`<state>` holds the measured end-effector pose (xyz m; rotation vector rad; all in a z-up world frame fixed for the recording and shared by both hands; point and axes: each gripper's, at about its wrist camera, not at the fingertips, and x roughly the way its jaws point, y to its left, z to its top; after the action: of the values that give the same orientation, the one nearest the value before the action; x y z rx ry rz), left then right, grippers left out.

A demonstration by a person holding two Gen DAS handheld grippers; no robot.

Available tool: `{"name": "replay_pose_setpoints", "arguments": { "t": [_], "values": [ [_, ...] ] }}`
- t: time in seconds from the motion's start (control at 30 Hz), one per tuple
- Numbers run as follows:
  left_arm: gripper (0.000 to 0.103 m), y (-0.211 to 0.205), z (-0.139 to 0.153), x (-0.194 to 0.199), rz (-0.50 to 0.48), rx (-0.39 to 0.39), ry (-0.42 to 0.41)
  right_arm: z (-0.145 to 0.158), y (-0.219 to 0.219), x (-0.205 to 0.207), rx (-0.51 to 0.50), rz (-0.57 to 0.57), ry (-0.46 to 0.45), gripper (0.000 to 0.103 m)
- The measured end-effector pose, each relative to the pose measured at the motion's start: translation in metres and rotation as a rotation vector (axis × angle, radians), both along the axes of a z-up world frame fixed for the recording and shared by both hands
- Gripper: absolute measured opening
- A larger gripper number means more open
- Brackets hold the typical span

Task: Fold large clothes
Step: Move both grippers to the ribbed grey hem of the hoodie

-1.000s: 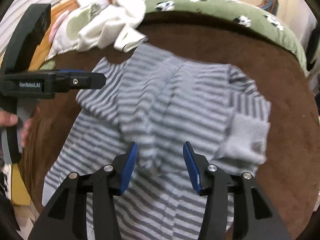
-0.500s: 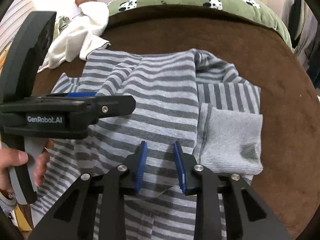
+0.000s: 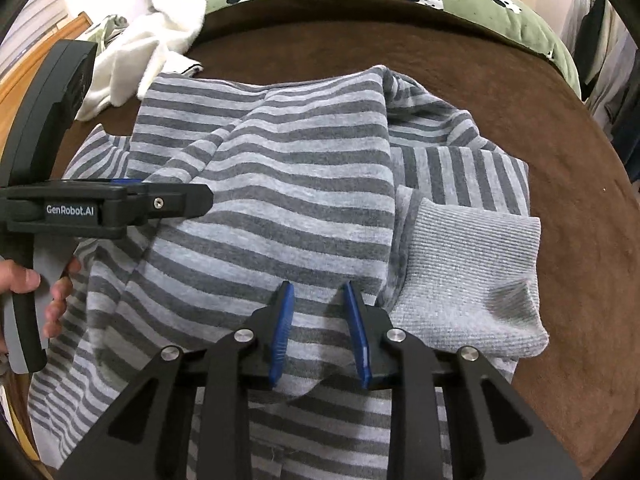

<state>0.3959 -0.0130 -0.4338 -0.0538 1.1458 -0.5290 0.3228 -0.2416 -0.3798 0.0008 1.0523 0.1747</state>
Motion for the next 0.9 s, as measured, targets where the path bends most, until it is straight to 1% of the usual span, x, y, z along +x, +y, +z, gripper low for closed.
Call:
{"name": "replay_pose_setpoints", "arguments": {
  "t": [0.23, 0.33, 0.37, 0.43, 0.47, 0.57, 0.67, 0.7, 0.77, 0.9],
  "values": [
    [0.097, -0.001, 0.003, 0.003, 0.003, 0.011, 0.006, 0.001, 0.002, 0.003, 0.008, -0.003, 0.009, 0.029],
    [0.097, -0.007, 0.013, 0.004, 0.008, 0.044, 0.015, 0.007, 0.000, 0.001, 0.030, -0.002, 0.017, 0.029],
    [0.097, -0.009, 0.019, 0.002, 0.015, 0.075, 0.008, 0.010, -0.001, 0.000, 0.039, -0.006, 0.020, 0.031],
    [0.097, -0.006, 0.031, -0.004, 0.019, 0.099, 0.005, 0.021, -0.006, -0.004, 0.057, -0.013, 0.023, 0.042],
    [0.097, -0.003, 0.038, -0.008, 0.024, 0.101, 0.002, 0.030, -0.008, -0.009, 0.067, -0.015, 0.014, 0.053],
    [0.097, 0.012, 0.066, -0.028, 0.049, 0.134, -0.010, 0.051, -0.011, -0.021, 0.076, 0.002, 0.013, 0.056],
    [0.097, 0.034, 0.084, -0.053, 0.087, 0.182, -0.013, 0.069, -0.013, -0.038, 0.067, 0.013, 0.009, 0.068],
    [0.097, 0.041, 0.088, -0.062, 0.097, 0.195, -0.015, 0.077, -0.014, -0.047, 0.058, 0.013, 0.002, 0.073],
    [0.097, 0.061, 0.093, -0.086, 0.119, 0.227, -0.011, 0.085, -0.016, -0.063, 0.055, 0.007, 0.007, 0.079],
    [0.097, 0.105, 0.092, -0.131, 0.187, 0.261, 0.030, 0.086, -0.015, -0.101, 0.044, -0.014, 0.055, 0.080]
  ]
}}
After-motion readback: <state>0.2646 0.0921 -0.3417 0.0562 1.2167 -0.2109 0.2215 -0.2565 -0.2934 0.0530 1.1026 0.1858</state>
